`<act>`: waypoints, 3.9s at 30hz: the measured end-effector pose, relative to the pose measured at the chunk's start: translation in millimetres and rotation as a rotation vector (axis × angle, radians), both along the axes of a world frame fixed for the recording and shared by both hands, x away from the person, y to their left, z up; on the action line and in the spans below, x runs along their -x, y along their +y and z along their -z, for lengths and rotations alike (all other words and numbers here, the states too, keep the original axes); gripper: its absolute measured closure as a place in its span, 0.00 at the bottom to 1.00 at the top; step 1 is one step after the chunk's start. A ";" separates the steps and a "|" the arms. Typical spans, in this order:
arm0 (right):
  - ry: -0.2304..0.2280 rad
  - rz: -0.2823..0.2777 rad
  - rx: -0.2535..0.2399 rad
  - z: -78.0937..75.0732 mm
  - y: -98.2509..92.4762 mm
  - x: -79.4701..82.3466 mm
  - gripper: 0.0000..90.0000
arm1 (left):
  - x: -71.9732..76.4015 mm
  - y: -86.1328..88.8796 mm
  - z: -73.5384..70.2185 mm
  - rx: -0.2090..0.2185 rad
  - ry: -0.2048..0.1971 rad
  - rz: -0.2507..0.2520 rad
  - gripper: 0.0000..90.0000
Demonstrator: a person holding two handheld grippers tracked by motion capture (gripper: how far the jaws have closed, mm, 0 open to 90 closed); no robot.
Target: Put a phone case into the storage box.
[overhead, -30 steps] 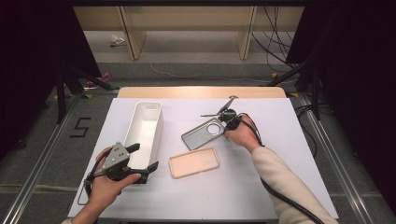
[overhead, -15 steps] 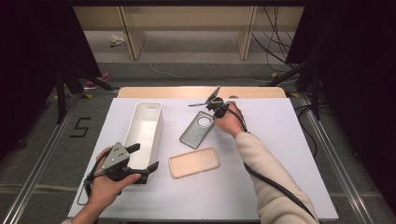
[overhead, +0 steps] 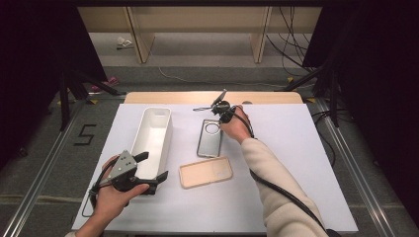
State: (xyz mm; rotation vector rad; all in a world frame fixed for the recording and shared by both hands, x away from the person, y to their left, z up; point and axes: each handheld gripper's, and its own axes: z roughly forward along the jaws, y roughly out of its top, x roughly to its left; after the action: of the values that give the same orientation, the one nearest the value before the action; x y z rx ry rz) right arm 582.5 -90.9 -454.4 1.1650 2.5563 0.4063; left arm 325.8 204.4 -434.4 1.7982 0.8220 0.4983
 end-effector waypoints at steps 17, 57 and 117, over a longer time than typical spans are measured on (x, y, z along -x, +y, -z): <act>-0.029 -0.022 -0.019 -5.0 7.1 1.9 0.95 | 0.2 0.0 -0.2 0.003 -0.002 0.001 0.07; 0.071 -0.710 0.171 -14.0 45.0 79.3 0.52 | 1.1 -2.6 -0.2 -0.008 -0.004 0.007 0.07; 0.164 -0.827 0.320 0.9 61.7 83.7 0.65 | 1.3 -2.5 -0.5 -0.007 -0.007 0.010 0.07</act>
State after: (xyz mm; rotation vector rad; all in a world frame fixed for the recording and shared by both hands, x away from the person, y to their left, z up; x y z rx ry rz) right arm 498.8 -29.1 -455.4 -0.0078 2.9982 0.0530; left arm 324.5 201.9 -434.0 1.8049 0.8075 0.5011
